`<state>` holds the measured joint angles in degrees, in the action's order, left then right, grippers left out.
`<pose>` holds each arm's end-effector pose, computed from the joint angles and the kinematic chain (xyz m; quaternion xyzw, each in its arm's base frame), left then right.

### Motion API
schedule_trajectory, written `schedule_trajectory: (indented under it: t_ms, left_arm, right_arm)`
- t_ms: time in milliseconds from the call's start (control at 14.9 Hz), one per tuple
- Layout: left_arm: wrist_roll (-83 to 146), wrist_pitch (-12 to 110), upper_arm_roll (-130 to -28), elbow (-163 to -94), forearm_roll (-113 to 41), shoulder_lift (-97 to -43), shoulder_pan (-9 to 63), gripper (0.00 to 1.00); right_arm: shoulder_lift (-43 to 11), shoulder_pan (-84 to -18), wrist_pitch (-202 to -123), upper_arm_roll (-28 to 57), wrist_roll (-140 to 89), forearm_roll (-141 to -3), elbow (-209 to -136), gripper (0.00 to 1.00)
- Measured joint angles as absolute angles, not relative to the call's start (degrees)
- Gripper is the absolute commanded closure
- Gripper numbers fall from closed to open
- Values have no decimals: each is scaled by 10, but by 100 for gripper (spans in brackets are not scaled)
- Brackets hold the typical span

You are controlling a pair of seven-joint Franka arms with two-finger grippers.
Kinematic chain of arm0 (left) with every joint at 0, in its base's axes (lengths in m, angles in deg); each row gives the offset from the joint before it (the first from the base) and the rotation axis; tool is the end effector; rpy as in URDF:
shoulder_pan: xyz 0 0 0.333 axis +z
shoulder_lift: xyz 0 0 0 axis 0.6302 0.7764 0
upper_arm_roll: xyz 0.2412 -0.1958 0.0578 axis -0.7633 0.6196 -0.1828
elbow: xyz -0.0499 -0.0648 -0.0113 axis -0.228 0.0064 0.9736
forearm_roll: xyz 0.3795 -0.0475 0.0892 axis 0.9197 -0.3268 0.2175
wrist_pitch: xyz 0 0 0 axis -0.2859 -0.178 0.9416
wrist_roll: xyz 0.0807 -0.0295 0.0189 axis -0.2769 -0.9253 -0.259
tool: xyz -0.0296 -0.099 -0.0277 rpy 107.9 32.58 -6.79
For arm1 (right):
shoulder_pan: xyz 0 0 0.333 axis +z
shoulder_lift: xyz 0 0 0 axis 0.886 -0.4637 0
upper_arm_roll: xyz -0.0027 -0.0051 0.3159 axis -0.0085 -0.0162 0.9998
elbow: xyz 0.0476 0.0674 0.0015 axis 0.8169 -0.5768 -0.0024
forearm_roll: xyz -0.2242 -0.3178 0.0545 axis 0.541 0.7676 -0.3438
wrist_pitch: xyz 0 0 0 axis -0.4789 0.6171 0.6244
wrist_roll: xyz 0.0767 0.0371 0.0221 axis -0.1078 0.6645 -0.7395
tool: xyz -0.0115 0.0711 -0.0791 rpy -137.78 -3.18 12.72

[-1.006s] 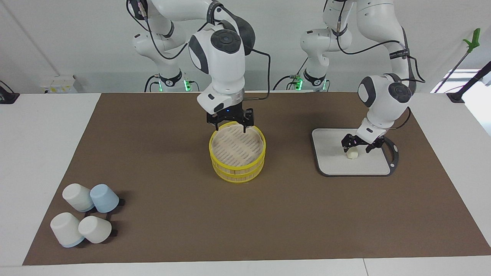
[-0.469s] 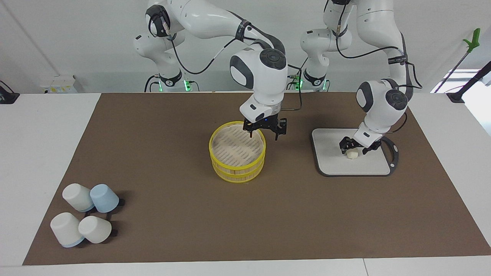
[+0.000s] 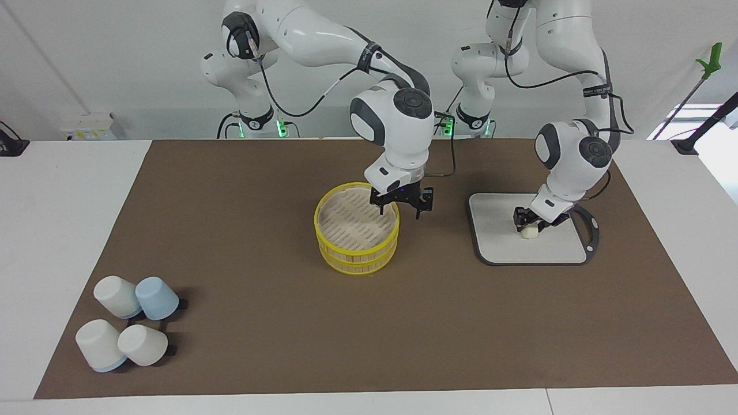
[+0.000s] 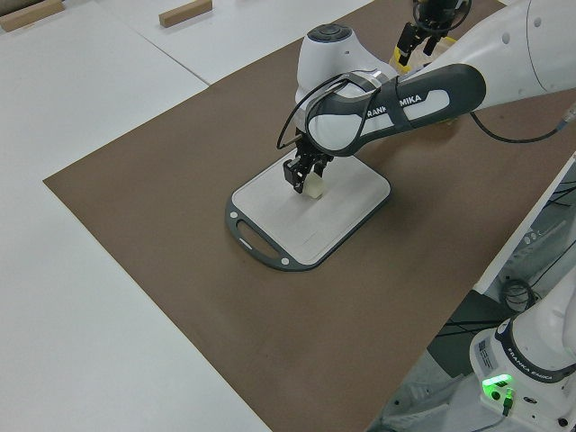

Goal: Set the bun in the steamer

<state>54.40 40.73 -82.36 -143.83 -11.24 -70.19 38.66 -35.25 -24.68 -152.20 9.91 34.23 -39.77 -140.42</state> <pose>0.5473 -0.0007 0.3124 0.9972 -0.0672 -0.0318 0.0016 0.5639 0.4609 0.4183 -0.9950 0.0991 -0.0108 0.0061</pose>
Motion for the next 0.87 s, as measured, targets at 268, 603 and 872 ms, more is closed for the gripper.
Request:
schedule_trajectory:
  t_ms: [268, 603, 872]
  left_arm:
    - [531, 394, -823, -1428, -112, -702, 386, 71]
    - [479, 223, -818, -1270, -113, -702, 376, 71]
    - [435, 163, -814, -1199, -126, -696, 350, 71]
  right_arm:
    - [-354, -245, -1532, 99, 343, -398, -1421, 12]
    - [-354, -245, -1550, 99, 352, -398, -1443, 100]
    - [-353, -244, -1539, 100, 354, -392, -1442, 100]
